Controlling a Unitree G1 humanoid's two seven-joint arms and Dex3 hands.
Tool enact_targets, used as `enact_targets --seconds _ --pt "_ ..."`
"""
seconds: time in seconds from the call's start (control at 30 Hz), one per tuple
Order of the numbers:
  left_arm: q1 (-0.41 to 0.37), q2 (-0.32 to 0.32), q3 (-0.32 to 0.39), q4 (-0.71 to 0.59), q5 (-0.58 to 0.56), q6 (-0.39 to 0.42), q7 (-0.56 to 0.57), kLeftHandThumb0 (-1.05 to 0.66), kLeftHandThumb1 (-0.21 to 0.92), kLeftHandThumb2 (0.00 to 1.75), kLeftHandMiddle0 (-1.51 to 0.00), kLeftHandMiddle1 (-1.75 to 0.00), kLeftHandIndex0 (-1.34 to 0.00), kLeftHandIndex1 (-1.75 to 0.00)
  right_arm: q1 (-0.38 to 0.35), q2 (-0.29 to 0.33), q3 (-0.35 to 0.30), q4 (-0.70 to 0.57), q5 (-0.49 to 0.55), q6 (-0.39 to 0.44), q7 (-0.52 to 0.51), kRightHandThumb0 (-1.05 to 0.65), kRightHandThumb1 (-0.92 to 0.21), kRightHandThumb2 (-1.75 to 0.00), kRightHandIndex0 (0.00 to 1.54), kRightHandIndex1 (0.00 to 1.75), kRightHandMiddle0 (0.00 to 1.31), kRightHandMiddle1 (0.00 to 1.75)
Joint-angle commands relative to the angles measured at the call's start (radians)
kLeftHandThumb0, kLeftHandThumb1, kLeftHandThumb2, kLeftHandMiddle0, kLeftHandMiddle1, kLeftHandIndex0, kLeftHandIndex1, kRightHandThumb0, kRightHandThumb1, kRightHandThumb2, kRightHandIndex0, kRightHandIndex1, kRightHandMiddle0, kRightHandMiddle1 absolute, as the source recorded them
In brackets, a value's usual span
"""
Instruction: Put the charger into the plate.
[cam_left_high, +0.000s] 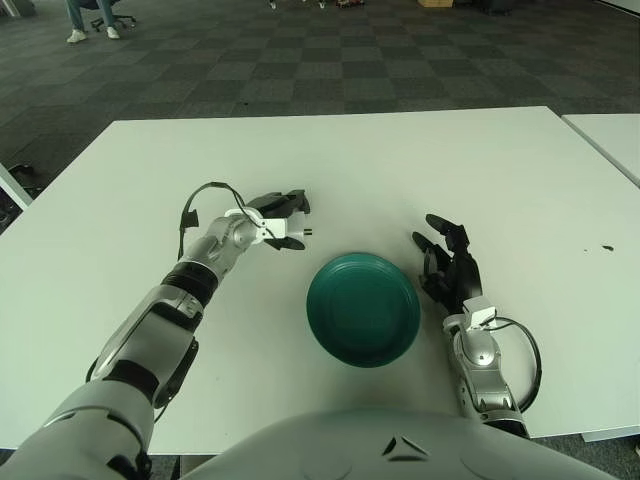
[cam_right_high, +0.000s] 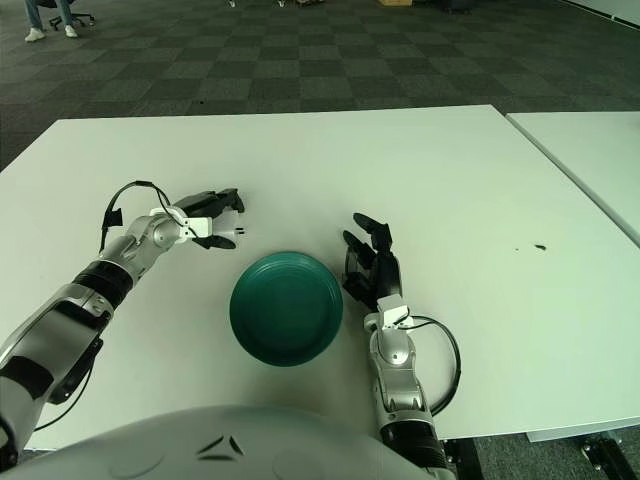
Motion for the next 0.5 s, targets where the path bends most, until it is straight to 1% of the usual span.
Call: enact_targets --seconds 0.0,0.03,0.1,0.13,0.17,0.23,0.47 --pt "0.045 0.005 -0.034 0.027 0.007 0.02 -0.053 -0.47 0.66 0.75 -0.4 -1.62 -0.4 -1.64 0.086 0.0 0.001 0.139 -0.004 0.031 0.006 -0.71 -0.92 -0.76 0.61 0.05 0.03 0.88" --pt "0.045 0.007 -0.037 0.025 0.01 0.018 -0.053 -0.45 0.62 0.82 -0.42 -1.66 -0.43 -1.65 0.085 -0.001 0.001 0.139 -0.004 0.031 0.007 -0.71 -0.92 -0.76 0.61 0.05 0.03 0.88" --pt "0.045 0.013 -0.044 0.023 0.016 0.009 -0.05 -0.43 0.58 0.91 -0.46 -1.7 -0.45 -1.67 0.085 -0.002 0.0 0.139 -0.003 0.033 0.008 -0.72 -0.92 -0.76 0.61 0.05 0.03 0.88" --pt "0.044 0.016 -0.047 0.023 0.019 0.004 -0.047 -0.43 0.54 0.98 -0.49 -1.72 -0.46 -1.7 0.084 -0.003 0.0 0.14 -0.003 0.033 0.009 -0.72 -0.92 -0.76 0.62 0.05 0.03 0.88" --pt "0.044 0.019 -0.051 0.024 0.022 -0.005 -0.044 -0.43 0.53 1.0 -0.51 -1.72 -0.47 -1.71 0.084 -0.002 -0.001 0.14 -0.001 0.035 0.009 -0.72 -0.92 -0.76 0.62 0.05 0.03 0.88" --pt "0.043 0.023 -0.054 0.029 0.018 -0.027 -0.042 -0.44 0.46 1.11 -0.59 -1.74 -0.5 -1.73 0.084 -0.002 -0.004 0.141 0.002 0.038 0.01 -0.72 -0.92 -0.75 0.62 0.06 0.03 0.88" --pt "0.038 0.029 -0.053 0.044 0.001 -0.058 -0.048 -0.45 0.37 1.23 -0.73 -1.75 -0.56 -1.74 0.082 -0.003 -0.005 0.143 -0.009 0.032 0.004 -0.72 -0.92 -0.75 0.62 0.06 0.03 0.88"
